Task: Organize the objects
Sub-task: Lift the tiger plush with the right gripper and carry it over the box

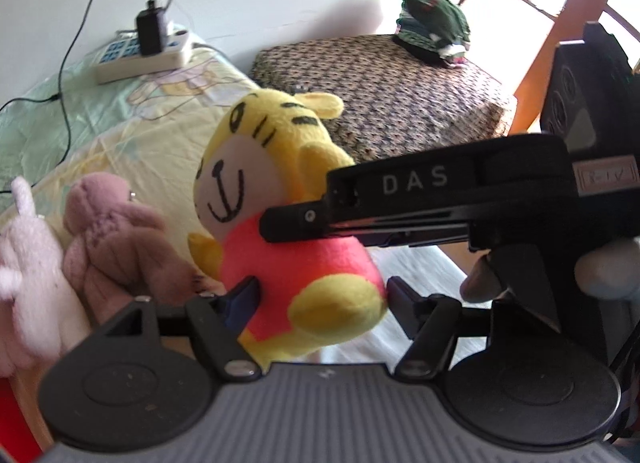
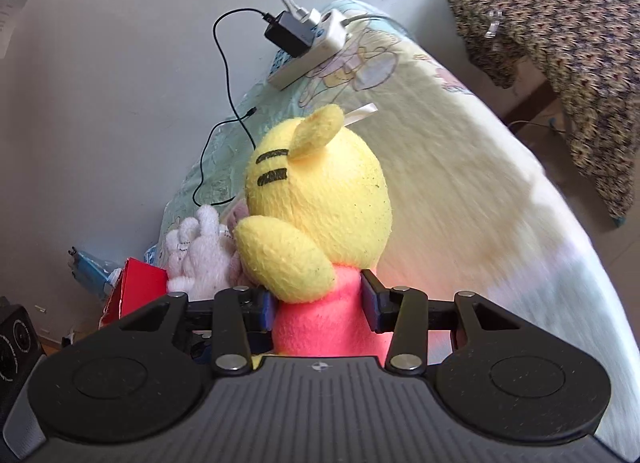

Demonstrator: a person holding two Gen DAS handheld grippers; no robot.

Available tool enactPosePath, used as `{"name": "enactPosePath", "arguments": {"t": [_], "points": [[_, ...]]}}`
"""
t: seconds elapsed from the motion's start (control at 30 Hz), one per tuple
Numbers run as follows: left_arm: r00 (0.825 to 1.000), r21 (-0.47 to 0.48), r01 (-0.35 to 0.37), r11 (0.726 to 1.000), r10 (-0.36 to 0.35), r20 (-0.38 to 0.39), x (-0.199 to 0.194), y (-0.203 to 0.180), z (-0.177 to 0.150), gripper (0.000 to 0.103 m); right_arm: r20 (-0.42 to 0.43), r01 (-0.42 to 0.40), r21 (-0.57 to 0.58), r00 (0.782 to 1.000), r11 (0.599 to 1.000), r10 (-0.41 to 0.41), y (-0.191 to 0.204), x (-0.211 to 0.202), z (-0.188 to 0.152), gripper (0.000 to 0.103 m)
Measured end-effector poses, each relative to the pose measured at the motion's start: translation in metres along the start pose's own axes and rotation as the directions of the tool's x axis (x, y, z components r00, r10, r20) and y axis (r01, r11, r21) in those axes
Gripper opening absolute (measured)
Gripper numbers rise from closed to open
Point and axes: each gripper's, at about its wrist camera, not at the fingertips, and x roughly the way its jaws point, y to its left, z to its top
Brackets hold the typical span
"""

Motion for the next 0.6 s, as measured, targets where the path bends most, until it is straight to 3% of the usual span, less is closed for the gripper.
{"name": "enactPosePath", "arguments": {"t": [0.3,0.6], "points": [[0.998,0.039,0.032,0.999,-0.034,0.055,-0.028,-0.023,-0.017,0.067,0.04,-0.007,0.024,0.999,1.0,0.006,0.005,-0.023,-0.016,0.045],[0.981,-0.022,-0.059,0.998,0.062,0.183,-0.079,-0.012,-0.031,0.067,0.027,-0.097,-0.102,0.995,0.99,0.101,0.057,-0.018,-0.025,0.045]]}}
